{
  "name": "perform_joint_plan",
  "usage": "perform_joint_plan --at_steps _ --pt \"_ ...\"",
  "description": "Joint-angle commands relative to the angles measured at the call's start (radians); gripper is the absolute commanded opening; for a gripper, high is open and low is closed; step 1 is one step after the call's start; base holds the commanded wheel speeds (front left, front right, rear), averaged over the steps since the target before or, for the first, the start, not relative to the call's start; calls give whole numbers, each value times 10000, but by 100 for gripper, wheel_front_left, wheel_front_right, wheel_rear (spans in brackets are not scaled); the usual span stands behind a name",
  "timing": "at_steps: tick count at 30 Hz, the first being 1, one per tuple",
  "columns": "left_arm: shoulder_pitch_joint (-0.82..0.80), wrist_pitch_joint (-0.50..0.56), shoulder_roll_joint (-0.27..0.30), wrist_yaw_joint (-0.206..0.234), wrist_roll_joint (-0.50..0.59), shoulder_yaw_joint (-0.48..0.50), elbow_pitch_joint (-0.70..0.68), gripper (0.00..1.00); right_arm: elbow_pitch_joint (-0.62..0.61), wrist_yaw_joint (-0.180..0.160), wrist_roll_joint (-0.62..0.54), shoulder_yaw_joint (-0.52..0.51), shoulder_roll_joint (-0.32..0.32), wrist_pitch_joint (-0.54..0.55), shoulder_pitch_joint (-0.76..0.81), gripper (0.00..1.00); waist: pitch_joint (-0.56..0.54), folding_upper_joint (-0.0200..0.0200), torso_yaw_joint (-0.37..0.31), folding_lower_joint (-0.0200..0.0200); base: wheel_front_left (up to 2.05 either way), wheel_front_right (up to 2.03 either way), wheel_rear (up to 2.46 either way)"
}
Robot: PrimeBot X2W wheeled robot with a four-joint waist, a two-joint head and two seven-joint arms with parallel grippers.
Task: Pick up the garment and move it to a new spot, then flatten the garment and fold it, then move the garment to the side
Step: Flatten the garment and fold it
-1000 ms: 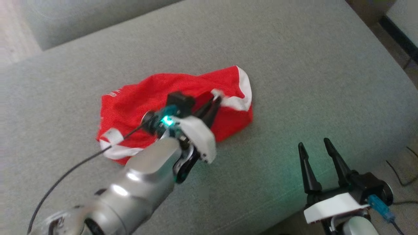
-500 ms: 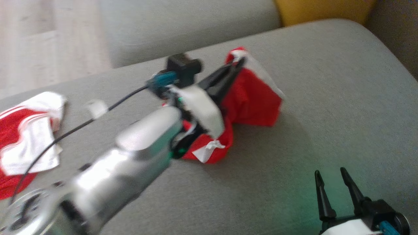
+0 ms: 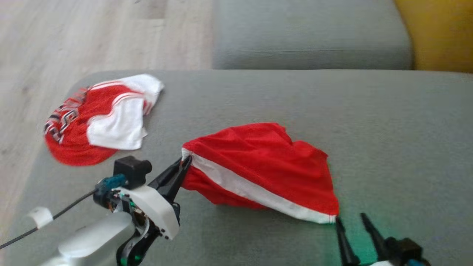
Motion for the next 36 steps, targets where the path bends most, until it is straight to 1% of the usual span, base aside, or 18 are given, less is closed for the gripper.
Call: perform_joint_plan --at_steps 1,2,3,7,12,13,14,15,16,17,18,24,27,29,30,31,36 --pt "-433 -192 355 120 71 582 -323 0 -8 67 208 511 -255 -63 -640 100 225 0 574 1 0 0 0" --pt "-410 -219 405 174 77 602 -407 0 199 67 268 727 -387 -63 -718 100 280 0 674 1 0 0 0" --pt "-410 -219 405 174 77 602 -407 0 199 67 268 727 -387 -63 -718 100 280 0 674 1 0 0 0" --pt "-444 -341 464 333 186 664 -563 0 1086 67 529 1413 -720 -63 -967 100 468 0 931 1 0 0 0" --pt "-450 -417 452 404 191 724 -629 0 1770 67 742 1888 -791 -63 -1280 100 537 0 988 1 0 0 0" --pt "-451 -422 454 409 188 731 -636 0 1874 67 762 1971 -799 -63 -1324 96 539 0 988 1 0 0 0" --pt "-452 -426 456 412 186 735 -642 0 1949 67 773 2046 -803 -63 -1361 78 539 0 982 1 0 0 0" --pt "-453 -430 459 416 184 740 -651 0 1999 67 792 2095 -809 -63 -1393 48 538 0 974 1 0 0 0" --pt "-454 -436 460 418 179 747 -659 0 2028 67 811 2136 -819 -63 -1419 35 534 0 962 1 0 0 0" --pt "-449 -443 462 420 171 754 -666 0 2050 67 825 2176 -831 -63 -1434 12 525 0 945 1 0 0 0" --pt "-440 -451 467 422 162 761 -669 0 2071 67 830 2226 -846 -63 -1447 0 513 0 920 1 0 0 0" --pt "-384 -596 507 422 135 882 -674 0 1728 67 757 2213 -916 -63 -1490 0 346 0 694 1 0 0 0" --pt "-429 -694 554 415 185 993 -744 0 1228 67 704 2044 -912 -63 -1529 0 223 0 560 1 0 0 0" --pt "-519 -761 588 393 249 1096 -872 0 678 67 711 1790 -889 -63 -1559 0 145 0 453 1 0 0 0" --pt "-677 -822 630 324 353 1210 -1084 0 21 67 910 1445 -796 -63 -1590 0 86 0 318 1 0 0 0" --pt "-767 -844 665 272 406 1265 -1199 0 -328 67 1034 1307 -765 -63 -1634 0 54 0 235 1 0 0 0" --pt "-1442 -932 844 156 742 1678 -1822 0 -2075 67 1280 527 -852 -63 -2130 0 -56 0 -228 1 0 0 0"
